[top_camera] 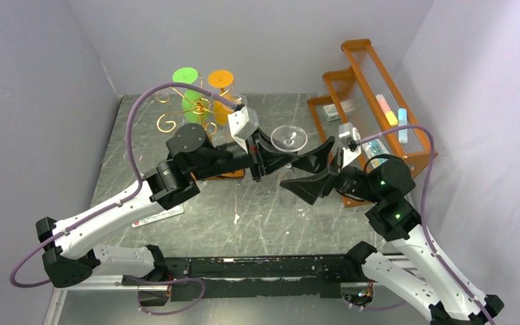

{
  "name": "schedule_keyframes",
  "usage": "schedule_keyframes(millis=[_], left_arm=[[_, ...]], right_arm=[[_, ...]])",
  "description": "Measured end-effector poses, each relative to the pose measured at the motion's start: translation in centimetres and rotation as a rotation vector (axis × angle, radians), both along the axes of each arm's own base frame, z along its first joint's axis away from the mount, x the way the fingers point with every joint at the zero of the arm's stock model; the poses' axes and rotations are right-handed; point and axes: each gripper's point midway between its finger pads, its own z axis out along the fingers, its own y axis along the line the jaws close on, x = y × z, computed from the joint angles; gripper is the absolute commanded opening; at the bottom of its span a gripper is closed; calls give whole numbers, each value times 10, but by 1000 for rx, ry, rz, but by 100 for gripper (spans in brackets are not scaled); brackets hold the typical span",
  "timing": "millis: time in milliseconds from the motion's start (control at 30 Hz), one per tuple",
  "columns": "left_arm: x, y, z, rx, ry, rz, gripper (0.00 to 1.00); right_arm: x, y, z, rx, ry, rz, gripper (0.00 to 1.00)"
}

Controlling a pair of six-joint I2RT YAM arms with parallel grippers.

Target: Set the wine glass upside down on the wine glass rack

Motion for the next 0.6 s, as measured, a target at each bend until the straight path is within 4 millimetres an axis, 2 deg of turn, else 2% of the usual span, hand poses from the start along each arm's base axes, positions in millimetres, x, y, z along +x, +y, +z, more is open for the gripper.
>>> schedule_keyframes(millis=[133, 167, 300, 500, 600], left_arm=[[-14, -2, -15, 32, -2, -81, 5], [-17, -2, -19, 39, -1, -98, 5], [-27, -3, -29, 57, 0, -150, 5], [-34, -3, -30, 57, -7, -191, 5], [-35, -2, -28, 52, -12, -194, 5]], right_arm=[[-11, 5, -2, 15, -14, 78, 36], [-14, 6, -2, 22, -17, 94, 32], [-19, 6, -4, 49, -25, 118, 25], [-22, 7, -5, 80, -25, 142, 21], [-24, 9, -3, 100, -37, 166, 24]])
